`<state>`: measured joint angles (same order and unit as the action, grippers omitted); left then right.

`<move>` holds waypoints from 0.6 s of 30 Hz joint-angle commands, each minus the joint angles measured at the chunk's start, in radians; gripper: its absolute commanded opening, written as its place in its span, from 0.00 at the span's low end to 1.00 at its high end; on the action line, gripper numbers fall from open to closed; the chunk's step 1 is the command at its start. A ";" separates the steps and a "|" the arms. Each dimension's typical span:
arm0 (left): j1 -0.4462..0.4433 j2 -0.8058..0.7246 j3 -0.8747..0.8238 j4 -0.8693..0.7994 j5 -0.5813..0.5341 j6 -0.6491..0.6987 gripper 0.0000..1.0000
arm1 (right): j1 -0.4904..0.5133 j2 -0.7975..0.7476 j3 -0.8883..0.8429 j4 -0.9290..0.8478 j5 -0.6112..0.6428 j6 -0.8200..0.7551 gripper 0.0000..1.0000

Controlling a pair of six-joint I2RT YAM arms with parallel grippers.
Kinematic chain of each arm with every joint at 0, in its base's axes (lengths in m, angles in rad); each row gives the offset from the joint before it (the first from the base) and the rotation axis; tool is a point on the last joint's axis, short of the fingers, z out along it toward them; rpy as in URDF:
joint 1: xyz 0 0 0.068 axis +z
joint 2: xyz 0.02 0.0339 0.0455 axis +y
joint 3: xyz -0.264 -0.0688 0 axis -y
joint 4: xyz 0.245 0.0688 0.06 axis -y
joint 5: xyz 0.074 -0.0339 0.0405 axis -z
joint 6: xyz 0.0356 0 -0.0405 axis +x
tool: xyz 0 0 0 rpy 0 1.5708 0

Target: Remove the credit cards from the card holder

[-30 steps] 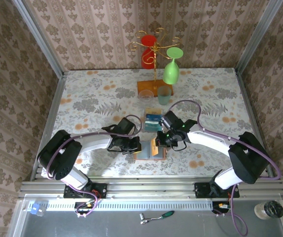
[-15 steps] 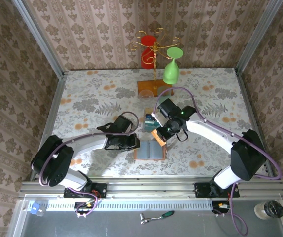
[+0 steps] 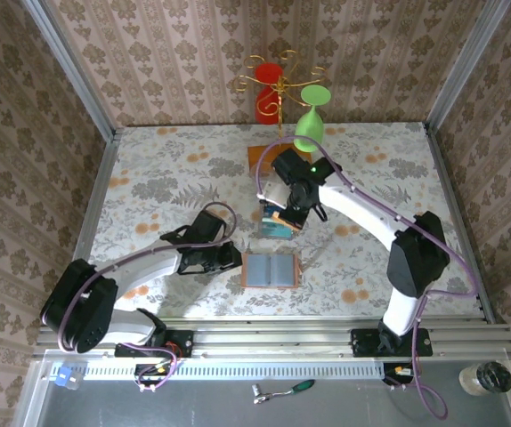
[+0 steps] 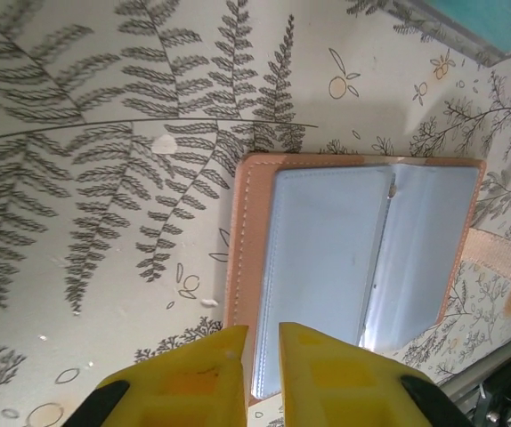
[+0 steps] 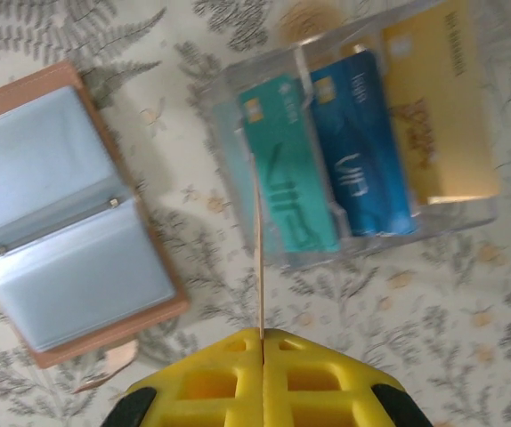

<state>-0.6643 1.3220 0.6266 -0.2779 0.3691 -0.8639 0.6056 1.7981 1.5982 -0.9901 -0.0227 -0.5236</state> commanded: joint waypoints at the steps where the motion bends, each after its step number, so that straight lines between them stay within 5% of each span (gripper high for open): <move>1: 0.025 -0.040 -0.021 -0.051 -0.014 0.028 0.17 | -0.025 0.068 0.122 -0.094 0.028 -0.097 0.00; 11: 0.085 -0.070 -0.039 -0.075 0.003 0.049 0.18 | -0.070 0.301 0.487 -0.201 0.017 -0.163 0.00; 18: 0.114 -0.067 -0.059 -0.065 0.016 0.051 0.18 | -0.080 0.399 0.585 -0.229 0.007 -0.182 0.00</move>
<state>-0.5613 1.2667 0.5873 -0.3149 0.3706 -0.8360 0.5316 2.1643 2.1483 -1.1564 -0.0139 -0.6777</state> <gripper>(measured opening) 0.181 0.044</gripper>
